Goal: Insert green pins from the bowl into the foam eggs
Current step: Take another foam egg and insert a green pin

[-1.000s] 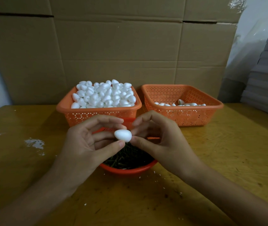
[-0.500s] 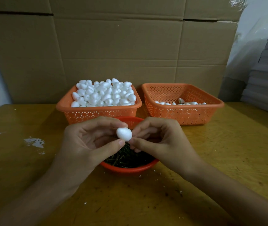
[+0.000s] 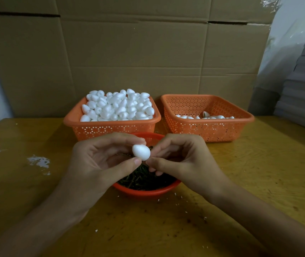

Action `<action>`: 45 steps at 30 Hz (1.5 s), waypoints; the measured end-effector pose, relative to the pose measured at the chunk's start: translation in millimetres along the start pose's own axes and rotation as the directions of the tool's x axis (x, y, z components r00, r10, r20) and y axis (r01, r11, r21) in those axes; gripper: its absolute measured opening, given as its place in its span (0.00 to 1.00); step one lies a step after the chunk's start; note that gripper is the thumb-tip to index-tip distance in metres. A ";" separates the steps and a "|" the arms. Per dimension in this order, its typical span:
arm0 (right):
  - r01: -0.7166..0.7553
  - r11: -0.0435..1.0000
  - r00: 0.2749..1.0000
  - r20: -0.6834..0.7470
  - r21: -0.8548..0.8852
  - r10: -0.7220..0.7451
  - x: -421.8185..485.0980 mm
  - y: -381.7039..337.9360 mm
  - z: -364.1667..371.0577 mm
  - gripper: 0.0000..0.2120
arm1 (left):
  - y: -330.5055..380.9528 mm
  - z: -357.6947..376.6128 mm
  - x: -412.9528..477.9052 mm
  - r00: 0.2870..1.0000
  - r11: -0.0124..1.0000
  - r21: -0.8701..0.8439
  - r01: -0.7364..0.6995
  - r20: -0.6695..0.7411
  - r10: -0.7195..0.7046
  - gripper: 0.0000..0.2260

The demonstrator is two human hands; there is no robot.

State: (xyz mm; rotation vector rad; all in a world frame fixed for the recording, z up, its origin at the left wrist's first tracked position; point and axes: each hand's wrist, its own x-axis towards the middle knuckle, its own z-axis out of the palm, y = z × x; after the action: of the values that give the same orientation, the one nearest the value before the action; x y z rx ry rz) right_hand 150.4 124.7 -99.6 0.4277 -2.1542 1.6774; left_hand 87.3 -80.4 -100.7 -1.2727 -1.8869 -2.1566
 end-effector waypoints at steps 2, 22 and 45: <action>0.003 1.000 1.000 0.003 0.004 -0.003 -0.2 -0.9 -0.3 0.04 | 0.2 -0.4 0.6 1.000 1.000 -0.007 -0.002 0.010 0.002 0.16; -0.026 0.997 0.999 0.044 0.078 0.023 0.3 -0.8 0.5 0.05 | 0.0 1.2 1.3 0.994 0.999 0.003 -0.032 0.107 0.031 0.23; -0.063 0.998 0.993 0.107 0.026 0.060 -2.1 -12.1 8.3 0.14 | -3.6 -0.1 -1.4 0.999 0.997 0.071 -0.024 0.031 0.021 0.19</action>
State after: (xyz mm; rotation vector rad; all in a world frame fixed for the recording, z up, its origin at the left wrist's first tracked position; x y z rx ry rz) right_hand 156.9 113.7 -92.0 0.4732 -2.2418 1.7580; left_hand 86.4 -80.2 -104.5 -1.3142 -1.9322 -2.0508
